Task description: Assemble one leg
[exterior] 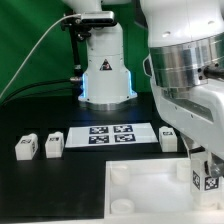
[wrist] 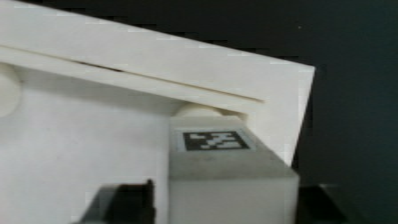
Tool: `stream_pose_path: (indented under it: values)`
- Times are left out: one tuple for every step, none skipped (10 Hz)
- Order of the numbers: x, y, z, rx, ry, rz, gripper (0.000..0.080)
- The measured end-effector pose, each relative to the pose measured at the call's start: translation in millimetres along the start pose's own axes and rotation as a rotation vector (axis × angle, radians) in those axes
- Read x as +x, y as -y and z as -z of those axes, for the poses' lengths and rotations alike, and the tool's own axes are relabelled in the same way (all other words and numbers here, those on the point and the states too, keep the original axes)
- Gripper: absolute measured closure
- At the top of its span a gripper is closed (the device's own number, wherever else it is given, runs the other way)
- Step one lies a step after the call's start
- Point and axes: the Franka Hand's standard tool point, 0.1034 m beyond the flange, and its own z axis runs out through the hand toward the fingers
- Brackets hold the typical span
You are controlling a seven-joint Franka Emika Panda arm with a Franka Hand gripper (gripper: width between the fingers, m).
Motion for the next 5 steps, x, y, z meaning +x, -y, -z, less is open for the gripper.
stream_pose_path:
  values:
    - [-2.1,2.1,0.2,-0.01,-0.011,0.266,0.026]
    - [-3.4,4.9,2.5,-0.013,-0.01,0.445,0.0184]
    - [-1.8,4.4,1.9,-0.013,-0.012,0.495,0.0184]
    - [-0.7,4.1,1.8,-0.016,-0.013,0.624,0.0156]
    - [-0.6,4.1,1.8,-0.016,-0.012,0.723,0.0156]
